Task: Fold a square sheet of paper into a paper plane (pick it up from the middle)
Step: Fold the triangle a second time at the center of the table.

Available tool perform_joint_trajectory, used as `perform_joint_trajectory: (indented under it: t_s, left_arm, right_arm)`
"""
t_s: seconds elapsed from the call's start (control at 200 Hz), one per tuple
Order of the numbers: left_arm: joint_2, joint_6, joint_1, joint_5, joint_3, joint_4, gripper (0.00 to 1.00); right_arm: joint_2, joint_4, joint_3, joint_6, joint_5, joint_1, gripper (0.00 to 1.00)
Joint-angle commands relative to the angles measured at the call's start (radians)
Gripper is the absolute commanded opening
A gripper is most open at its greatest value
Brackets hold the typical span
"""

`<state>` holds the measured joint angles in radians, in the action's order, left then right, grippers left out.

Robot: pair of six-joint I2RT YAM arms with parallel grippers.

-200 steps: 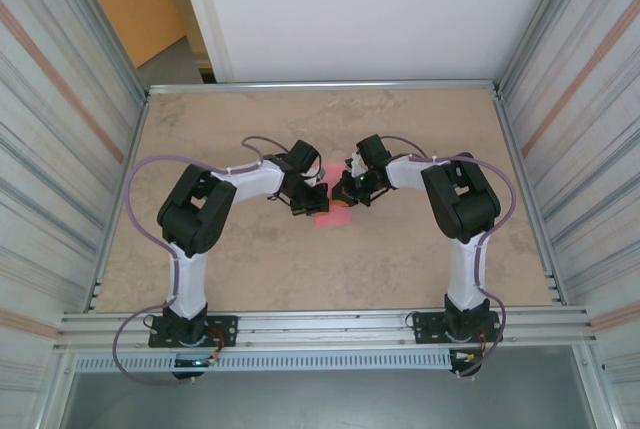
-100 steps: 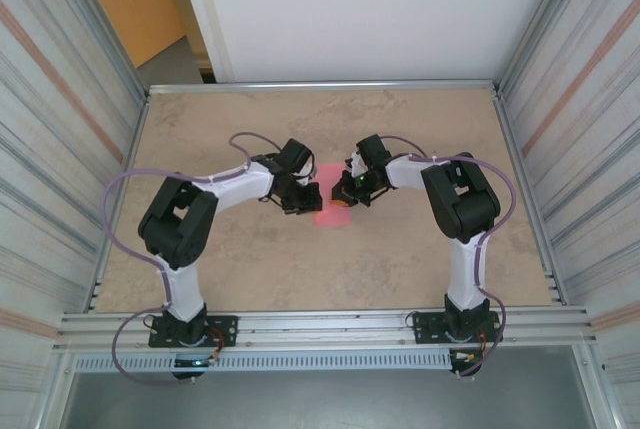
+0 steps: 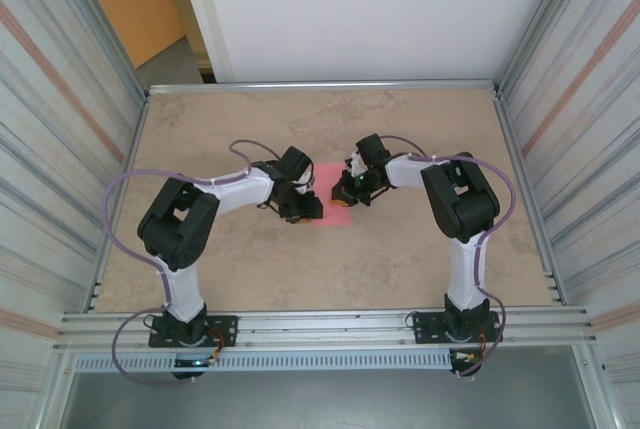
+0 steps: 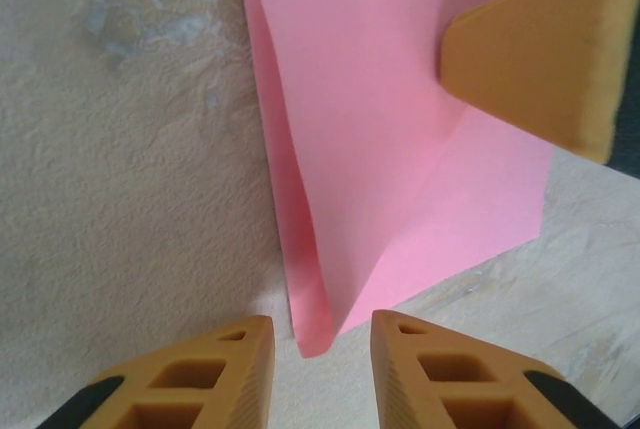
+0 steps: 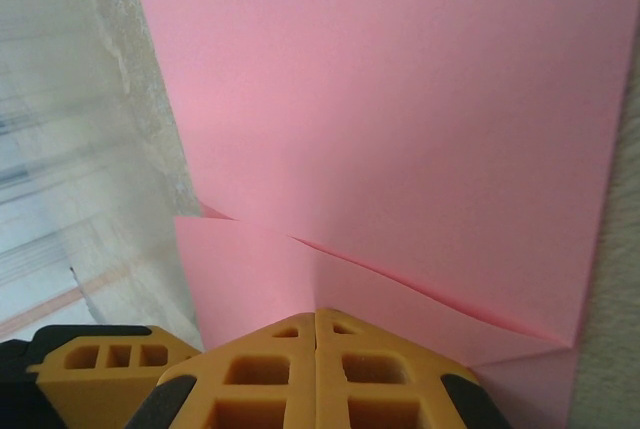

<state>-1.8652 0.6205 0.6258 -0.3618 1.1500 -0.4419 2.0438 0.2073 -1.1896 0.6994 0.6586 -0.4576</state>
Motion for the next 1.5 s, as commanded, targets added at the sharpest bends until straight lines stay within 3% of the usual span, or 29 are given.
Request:
perform_joint_trajectory:
  t_s: [0.0,0.687,0.882,1.052,1.178,1.493]
  left_arm:
    - [-0.023,-0.028,0.007,-0.002,0.022,-0.012,0.30]
    - [-0.059,-0.058,0.011,-0.009,0.048,-0.045,0.22]
    - [-0.022,-0.052,0.013,-0.052,0.044,-0.011,0.30]
    - [-0.040,-0.041,0.015,-0.066,0.042,-0.003,0.29]
    - [-0.050,-0.044,0.015,-0.066,0.048,-0.002,0.23]
    - [-0.063,-0.047,0.017,-0.002,0.051,-0.063,0.23]
  right_arm:
    - [0.090,0.128,0.034,0.019,-0.130,-0.010,0.04]
    - [0.091,0.135,0.021,0.019,-0.128,-0.010,0.04]
    - [0.093,0.135,0.021,0.020,-0.126,-0.011,0.04]
    - [0.095,0.130,0.027,0.019,-0.128,-0.010,0.04]
    - [0.095,0.129,0.031,0.019,-0.129,-0.010,0.04]
    - [0.095,0.129,0.033,0.019,-0.127,-0.010,0.04]
